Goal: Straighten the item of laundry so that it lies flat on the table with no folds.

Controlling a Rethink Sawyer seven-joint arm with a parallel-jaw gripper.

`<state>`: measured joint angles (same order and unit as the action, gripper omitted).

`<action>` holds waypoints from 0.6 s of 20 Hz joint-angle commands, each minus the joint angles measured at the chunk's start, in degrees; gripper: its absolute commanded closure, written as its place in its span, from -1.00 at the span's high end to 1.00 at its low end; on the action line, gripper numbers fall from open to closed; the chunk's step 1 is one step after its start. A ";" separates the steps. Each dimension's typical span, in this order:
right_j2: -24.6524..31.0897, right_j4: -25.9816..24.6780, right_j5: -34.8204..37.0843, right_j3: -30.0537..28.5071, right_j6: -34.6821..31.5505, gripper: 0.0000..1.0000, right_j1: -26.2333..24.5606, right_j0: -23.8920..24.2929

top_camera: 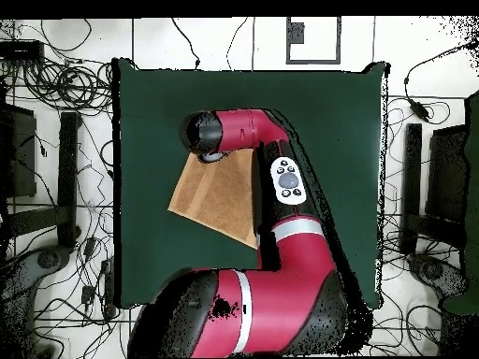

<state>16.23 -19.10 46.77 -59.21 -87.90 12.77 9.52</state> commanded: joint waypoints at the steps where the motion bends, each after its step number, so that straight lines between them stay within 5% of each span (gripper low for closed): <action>1: 3.69 0.13 3.17 9.73 0.93 1.00 -9.70 -1.48; 8: 5.56 -1.36 3.66 24.48 2.98 1.00 -19.49 -2.50; 12: 7.74 -1.99 3.55 28.18 5.79 1.00 -21.78 -2.46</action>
<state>17.21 -17.01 65.48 -41.81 -87.91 5.08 8.03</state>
